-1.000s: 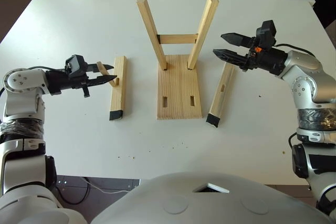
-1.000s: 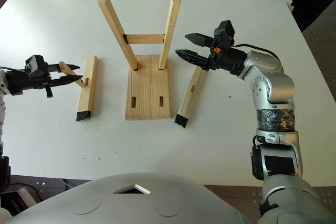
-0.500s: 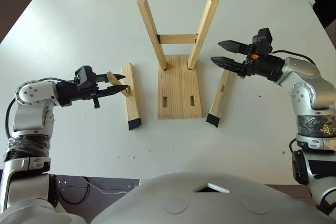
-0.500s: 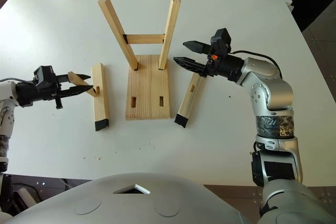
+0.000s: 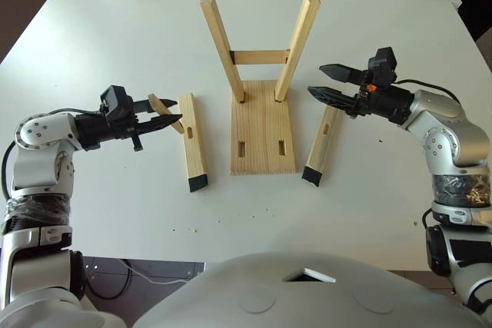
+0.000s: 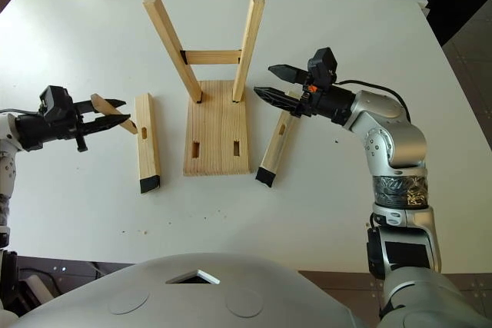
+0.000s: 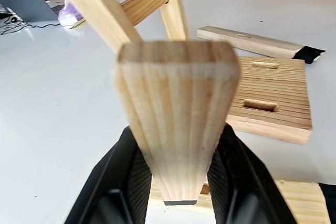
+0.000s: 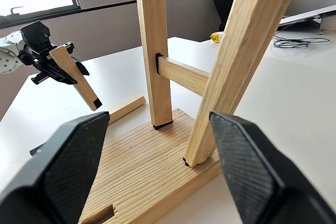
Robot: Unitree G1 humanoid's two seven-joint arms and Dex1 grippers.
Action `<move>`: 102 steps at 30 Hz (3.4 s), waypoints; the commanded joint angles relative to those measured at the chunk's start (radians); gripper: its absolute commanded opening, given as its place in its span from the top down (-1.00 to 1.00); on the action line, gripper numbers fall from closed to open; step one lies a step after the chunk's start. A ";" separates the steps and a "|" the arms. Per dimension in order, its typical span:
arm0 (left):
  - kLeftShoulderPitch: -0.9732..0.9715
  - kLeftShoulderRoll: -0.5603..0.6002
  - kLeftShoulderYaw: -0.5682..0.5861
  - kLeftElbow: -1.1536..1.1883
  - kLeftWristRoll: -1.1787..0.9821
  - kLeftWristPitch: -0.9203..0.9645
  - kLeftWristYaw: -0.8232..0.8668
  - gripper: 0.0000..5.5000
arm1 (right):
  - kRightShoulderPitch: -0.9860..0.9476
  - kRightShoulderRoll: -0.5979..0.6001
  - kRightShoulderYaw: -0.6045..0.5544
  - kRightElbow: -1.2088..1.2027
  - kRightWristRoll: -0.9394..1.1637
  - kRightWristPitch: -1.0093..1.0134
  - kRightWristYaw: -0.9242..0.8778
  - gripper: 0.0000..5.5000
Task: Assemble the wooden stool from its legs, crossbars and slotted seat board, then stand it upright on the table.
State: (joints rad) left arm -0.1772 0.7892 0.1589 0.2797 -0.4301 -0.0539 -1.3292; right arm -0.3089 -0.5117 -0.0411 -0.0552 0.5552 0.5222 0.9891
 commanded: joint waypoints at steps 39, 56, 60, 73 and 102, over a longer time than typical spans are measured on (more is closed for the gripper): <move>0.082 -0.032 -0.014 -0.018 0.025 0.005 -0.011 0.52 | -0.039 0.014 0.027 0.046 0.001 -0.001 0.015 -0.28; 0.173 0.010 -0.080 -0.156 0.032 0.011 -0.049 0.52 | 0.007 0.024 0.022 0.002 0.006 0.000 0.002 -0.28; 0.208 0.027 -0.082 -0.194 0.014 0.053 -0.052 0.52 | 0.036 0.026 0.013 -0.029 0.015 0.011 -0.016 -0.28; 0.151 0.066 -0.231 -0.128 0.085 0.091 -0.084 0.52 | 0.121 0.079 -0.009 -0.185 0.090 0.074 -0.144 -0.28; 0.030 0.019 -0.205 0.066 0.070 -0.014 0.050 0.52 | -0.023 0.063 0.019 -0.047 0.073 0.060 -0.100 -0.28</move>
State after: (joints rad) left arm -0.1828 0.8274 -0.0273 0.3101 -0.4422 -0.1000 -1.3247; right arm -0.3094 -0.4452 -0.0280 -0.1130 0.6401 0.5922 0.8810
